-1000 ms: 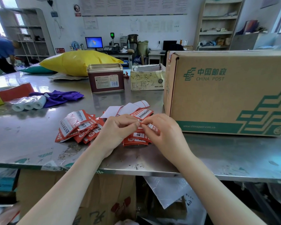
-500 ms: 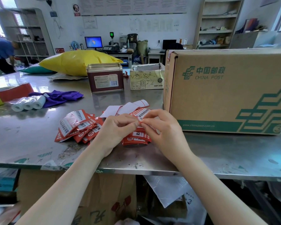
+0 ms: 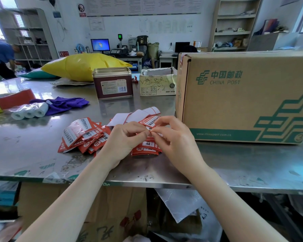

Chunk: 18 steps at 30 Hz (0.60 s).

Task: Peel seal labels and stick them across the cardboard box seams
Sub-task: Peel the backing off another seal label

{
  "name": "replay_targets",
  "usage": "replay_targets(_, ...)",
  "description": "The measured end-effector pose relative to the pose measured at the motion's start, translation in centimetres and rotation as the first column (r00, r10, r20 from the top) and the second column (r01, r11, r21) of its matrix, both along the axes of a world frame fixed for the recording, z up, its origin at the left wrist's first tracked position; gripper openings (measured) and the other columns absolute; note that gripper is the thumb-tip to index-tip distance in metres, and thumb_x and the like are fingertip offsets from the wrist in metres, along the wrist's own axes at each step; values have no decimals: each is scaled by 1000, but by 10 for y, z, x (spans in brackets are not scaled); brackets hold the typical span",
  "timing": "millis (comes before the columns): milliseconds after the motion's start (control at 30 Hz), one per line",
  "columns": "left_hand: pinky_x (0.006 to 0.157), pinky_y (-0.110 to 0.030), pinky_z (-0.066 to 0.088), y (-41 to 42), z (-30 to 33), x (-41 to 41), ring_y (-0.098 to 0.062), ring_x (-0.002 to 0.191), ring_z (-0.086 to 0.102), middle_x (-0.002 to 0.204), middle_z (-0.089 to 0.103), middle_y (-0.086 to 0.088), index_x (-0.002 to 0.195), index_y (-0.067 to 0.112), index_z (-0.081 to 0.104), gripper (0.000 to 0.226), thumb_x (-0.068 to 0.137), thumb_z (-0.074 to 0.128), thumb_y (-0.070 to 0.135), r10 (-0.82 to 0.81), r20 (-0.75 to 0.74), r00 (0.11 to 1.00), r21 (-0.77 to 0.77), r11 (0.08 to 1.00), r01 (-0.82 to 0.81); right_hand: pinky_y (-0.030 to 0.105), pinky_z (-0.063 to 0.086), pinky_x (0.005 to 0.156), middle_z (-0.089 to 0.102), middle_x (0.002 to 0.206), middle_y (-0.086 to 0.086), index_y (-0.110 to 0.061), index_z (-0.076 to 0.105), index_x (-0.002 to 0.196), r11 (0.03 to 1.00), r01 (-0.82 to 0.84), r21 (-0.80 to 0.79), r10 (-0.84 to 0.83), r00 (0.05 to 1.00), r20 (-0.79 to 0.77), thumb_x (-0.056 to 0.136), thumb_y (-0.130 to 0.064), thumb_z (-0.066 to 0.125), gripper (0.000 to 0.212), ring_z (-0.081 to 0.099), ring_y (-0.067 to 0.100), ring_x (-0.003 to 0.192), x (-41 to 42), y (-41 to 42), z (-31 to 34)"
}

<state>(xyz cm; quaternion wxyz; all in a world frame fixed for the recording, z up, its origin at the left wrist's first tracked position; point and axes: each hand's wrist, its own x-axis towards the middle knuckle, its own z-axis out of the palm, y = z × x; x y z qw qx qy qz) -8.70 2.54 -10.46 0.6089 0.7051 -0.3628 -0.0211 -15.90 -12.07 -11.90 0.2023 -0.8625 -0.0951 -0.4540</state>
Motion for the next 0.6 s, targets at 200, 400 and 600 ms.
replay_targets(200,78,-25,55,0,0,0,-10,86,65,89,72,2,84,15,77,20,87,61,4,-48,-2,999,40,998,48,43,52,74,65,91,1,-11,72,83,995,-28,96,33,998,-48,83,-33,54,29,61,20,87,0,-1,2)
replay_targets(400,77,-22,53,-1,-1,0,-5,84,63,84,69,12,85,13,76,19,86,61,2,-78,-3,997,28,997,78,42,53,72,65,88,2,-9,72,81,988,-33,152,43,997,-61,82,-36,55,32,62,19,85,-1,0,3)
replay_targets(600,79,-21,53,-1,-1,0,-5,86,63,85,68,12,86,11,76,17,86,62,3,-81,21,997,49,996,79,38,53,72,65,87,1,-9,71,79,973,-37,227,60,994,-94,80,-25,62,18,62,16,83,-3,1,3)
